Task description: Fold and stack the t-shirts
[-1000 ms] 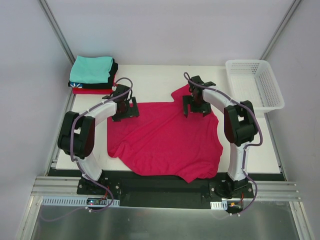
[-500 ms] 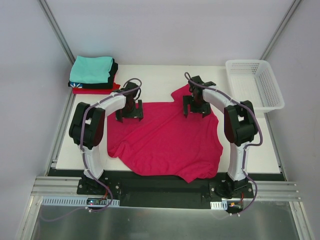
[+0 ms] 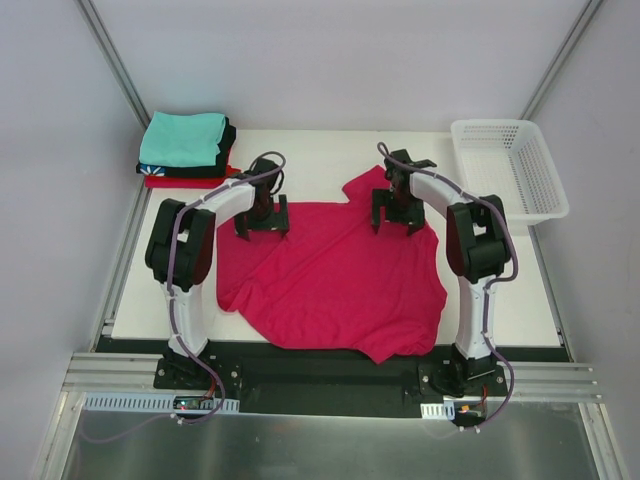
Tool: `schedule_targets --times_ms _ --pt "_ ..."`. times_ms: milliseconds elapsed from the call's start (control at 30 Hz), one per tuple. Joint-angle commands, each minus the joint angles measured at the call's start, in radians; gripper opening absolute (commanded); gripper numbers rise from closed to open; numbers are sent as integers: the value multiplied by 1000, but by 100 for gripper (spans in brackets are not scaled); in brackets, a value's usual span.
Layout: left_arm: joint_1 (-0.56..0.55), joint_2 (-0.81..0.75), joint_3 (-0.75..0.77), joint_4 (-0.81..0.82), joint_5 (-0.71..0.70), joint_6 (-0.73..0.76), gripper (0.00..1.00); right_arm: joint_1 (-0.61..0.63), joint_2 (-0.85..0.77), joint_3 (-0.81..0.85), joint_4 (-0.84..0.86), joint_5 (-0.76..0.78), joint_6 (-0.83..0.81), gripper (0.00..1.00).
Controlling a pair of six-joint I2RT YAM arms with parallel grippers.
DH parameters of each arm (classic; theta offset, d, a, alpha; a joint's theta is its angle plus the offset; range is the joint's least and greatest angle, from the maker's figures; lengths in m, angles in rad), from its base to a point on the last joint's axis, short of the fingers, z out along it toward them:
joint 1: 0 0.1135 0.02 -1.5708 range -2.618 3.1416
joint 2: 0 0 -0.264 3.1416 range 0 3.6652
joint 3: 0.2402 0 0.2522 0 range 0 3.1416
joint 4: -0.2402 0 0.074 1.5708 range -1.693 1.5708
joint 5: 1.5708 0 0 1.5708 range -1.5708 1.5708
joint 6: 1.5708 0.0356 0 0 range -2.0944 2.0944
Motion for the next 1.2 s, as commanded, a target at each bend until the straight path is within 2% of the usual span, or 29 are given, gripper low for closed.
schedule_targets --times_ms 0,467,733,900,1167 --pt "1 65 56 -12 10 11 99 -29 75 95 -8 -78 -14 96" --pt "21 226 324 -38 40 46 99 -120 306 515 -191 -124 -87 96" --pt "48 346 524 -96 46 68 99 -216 351 577 -197 -147 -102 96" --pt "67 373 569 -102 53 77 99 -253 372 621 -197 -186 -107 96" --pt "67 363 608 -110 69 82 99 -244 351 666 -197 -210 -113 96"
